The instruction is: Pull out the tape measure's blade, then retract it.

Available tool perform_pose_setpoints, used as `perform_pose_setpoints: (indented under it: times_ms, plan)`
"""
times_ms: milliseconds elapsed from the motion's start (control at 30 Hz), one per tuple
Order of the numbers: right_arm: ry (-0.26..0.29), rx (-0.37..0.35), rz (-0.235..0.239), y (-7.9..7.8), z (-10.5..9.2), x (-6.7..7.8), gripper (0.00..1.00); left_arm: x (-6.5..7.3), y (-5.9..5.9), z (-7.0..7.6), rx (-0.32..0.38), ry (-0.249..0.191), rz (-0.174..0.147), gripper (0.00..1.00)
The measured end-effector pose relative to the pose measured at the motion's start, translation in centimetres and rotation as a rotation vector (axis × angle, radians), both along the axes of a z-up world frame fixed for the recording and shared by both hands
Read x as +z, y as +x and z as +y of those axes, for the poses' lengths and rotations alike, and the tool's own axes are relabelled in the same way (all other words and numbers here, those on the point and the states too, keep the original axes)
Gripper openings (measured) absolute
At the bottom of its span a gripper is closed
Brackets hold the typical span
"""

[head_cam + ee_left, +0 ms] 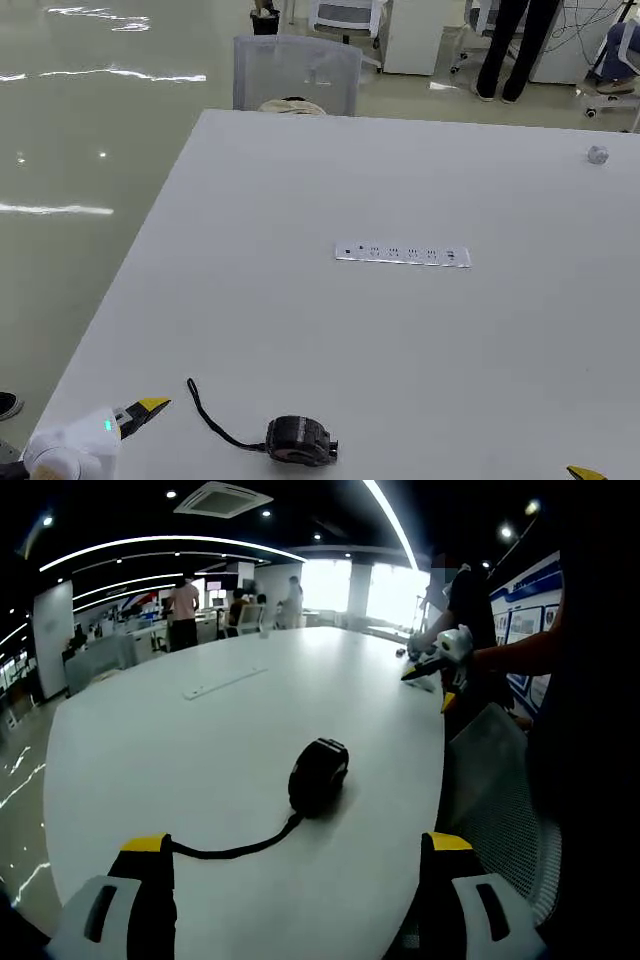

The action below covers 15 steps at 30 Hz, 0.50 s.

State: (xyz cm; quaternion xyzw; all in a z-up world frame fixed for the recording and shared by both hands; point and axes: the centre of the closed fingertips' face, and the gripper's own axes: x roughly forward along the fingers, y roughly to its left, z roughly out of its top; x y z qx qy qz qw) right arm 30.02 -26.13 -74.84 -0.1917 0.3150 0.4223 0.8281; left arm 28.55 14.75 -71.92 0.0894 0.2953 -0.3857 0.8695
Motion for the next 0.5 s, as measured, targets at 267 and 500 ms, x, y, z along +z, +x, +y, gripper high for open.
perform_pose_setpoints:
  times_ms: [267,500]
  plan:
    - [0.002,0.037,-0.003,0.8,1.6,0.0,0.95,0.0,0.9,-0.3,-0.05,0.038,-0.005,0.99]
    - [0.003,0.077,-0.006,1.3,3.5,-0.2,0.94,0.7,2.2,-1.3,-0.091,0.04,-0.008,0.99]
